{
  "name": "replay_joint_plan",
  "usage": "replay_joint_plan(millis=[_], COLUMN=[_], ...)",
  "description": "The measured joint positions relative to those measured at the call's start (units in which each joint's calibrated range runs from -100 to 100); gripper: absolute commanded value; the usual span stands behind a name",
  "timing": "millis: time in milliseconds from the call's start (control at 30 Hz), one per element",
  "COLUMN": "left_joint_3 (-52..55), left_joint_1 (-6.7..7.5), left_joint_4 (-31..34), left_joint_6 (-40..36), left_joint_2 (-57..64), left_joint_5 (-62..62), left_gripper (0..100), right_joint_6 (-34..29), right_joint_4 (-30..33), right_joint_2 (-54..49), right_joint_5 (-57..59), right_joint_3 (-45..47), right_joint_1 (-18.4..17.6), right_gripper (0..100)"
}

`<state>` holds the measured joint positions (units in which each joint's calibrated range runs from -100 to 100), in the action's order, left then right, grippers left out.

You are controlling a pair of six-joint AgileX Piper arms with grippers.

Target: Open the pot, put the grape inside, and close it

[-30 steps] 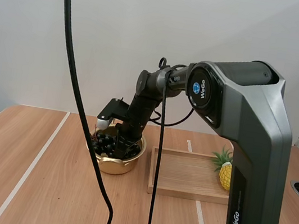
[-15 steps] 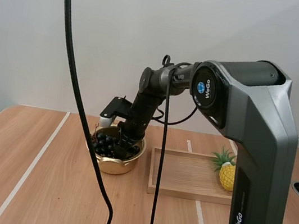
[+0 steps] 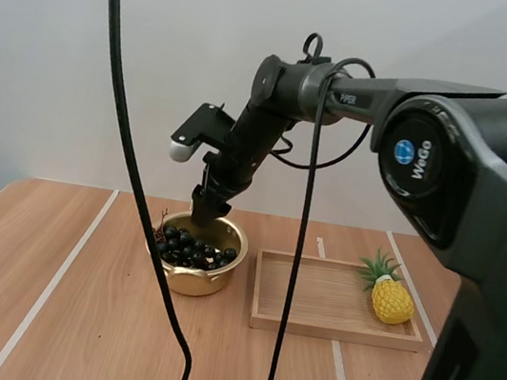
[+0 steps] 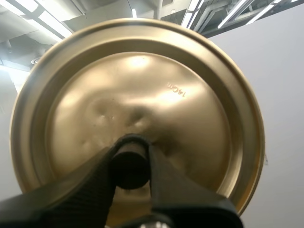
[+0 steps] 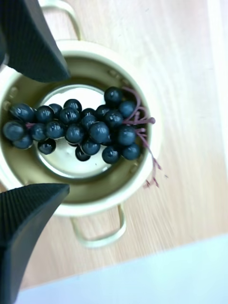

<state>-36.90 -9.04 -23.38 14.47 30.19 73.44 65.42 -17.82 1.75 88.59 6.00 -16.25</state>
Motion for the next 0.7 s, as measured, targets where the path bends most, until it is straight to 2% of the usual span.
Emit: replay_joint_plan(millis=[300,467,700], left_joint_3=[0.0,0.0,0.0], left_joint_1=[0.0,0.0,0.0], left_joint_4=[0.0,0.0,0.0], left_joint_6=[0.0,0.0,0.0], left_joint_2=[0.0,0.0,0.0], left_joint_5=[0.0,0.0,0.0], left_gripper=[0,0,0], right_joint_6=[-5.2,-6.0,-6.2], right_joint_4=[-0.1,-0.1,1.2], right_joint_2=[-14.3,-21.4,-31.2], right_joint_5=[3.9,9.7,10.5], right_joint_3=[0.0,0.0,0.0], right_joint_1=[3.4,6.2,9.5], right_gripper=[100,100,100])
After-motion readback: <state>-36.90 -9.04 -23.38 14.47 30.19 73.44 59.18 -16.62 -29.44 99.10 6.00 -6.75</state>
